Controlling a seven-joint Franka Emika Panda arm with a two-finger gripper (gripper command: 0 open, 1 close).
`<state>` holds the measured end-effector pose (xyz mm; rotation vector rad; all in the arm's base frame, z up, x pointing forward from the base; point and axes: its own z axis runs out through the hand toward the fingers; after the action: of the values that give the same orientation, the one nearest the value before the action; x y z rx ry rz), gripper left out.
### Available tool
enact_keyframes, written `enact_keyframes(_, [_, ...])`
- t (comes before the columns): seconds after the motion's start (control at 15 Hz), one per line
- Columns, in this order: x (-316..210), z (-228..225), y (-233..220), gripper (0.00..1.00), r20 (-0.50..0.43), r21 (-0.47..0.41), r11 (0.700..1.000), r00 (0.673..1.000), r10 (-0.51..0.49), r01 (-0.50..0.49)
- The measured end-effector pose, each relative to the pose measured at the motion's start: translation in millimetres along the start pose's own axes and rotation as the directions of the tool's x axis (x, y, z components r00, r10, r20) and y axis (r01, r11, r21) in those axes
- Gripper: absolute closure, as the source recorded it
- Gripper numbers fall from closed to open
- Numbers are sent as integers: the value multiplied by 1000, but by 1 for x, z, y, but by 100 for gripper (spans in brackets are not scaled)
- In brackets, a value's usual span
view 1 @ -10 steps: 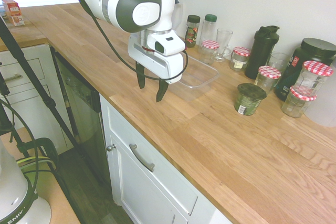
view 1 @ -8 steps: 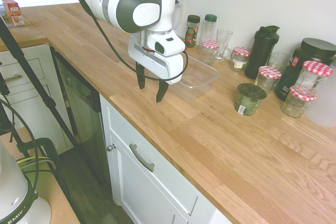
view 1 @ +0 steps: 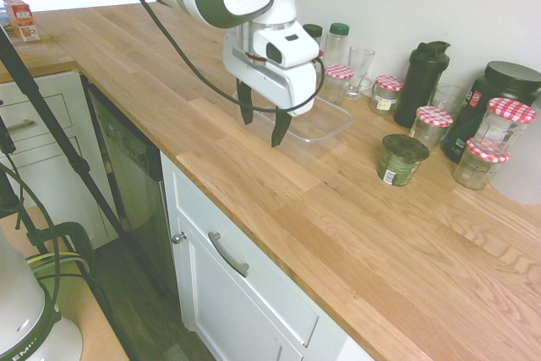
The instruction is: Put the cereal into the container
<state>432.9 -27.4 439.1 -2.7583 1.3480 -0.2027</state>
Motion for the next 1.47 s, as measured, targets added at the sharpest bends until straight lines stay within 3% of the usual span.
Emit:
enact_keyframes(0.4, [70,-21,31,0,-20,50,996,997,78,-76])
enact_keyframes(0.93, [159,30,27,0,-32,72,981,983,181,-178])
enact_keyframes(1.47, [204,83,-18,0,-33,64,976,978,208,-206])
